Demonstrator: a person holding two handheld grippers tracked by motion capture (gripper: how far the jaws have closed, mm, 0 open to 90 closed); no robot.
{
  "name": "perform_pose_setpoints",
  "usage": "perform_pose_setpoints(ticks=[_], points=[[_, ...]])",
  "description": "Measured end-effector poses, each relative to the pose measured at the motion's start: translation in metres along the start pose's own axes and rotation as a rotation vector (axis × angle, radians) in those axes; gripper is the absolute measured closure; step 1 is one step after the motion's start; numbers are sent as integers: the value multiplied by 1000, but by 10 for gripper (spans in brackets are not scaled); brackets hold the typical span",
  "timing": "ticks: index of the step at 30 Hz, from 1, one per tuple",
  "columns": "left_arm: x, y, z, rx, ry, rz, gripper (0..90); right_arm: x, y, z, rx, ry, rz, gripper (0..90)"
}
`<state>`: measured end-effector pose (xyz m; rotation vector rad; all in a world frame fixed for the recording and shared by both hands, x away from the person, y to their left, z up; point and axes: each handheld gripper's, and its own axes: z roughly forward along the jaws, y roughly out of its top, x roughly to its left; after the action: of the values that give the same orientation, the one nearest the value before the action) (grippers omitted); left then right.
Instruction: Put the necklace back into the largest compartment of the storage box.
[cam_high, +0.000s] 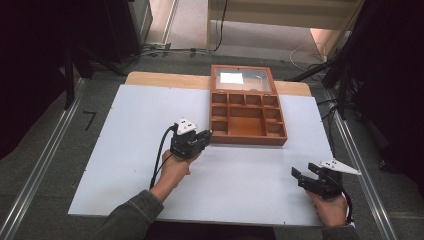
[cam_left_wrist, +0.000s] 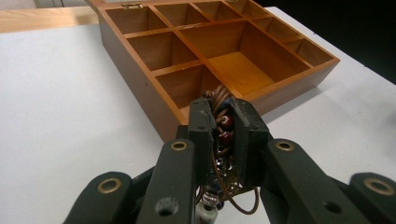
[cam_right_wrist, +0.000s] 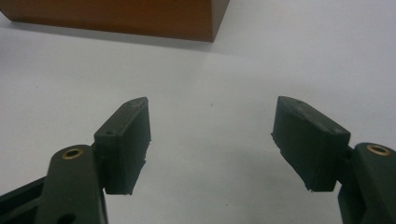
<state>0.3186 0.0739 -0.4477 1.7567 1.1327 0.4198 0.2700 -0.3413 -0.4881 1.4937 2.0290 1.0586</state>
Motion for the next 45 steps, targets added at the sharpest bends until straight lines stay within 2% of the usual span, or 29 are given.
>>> perform_pose_setpoints(ticks=[15, 45], points=[[-8, 14, 15, -2, -23, -4, 797, 0, 0, -1, -6, 5, -1, 259], [-14, 29, 37, 2, -23, -5, 797, -2, 0, 0, -7, 6, 0, 259]])
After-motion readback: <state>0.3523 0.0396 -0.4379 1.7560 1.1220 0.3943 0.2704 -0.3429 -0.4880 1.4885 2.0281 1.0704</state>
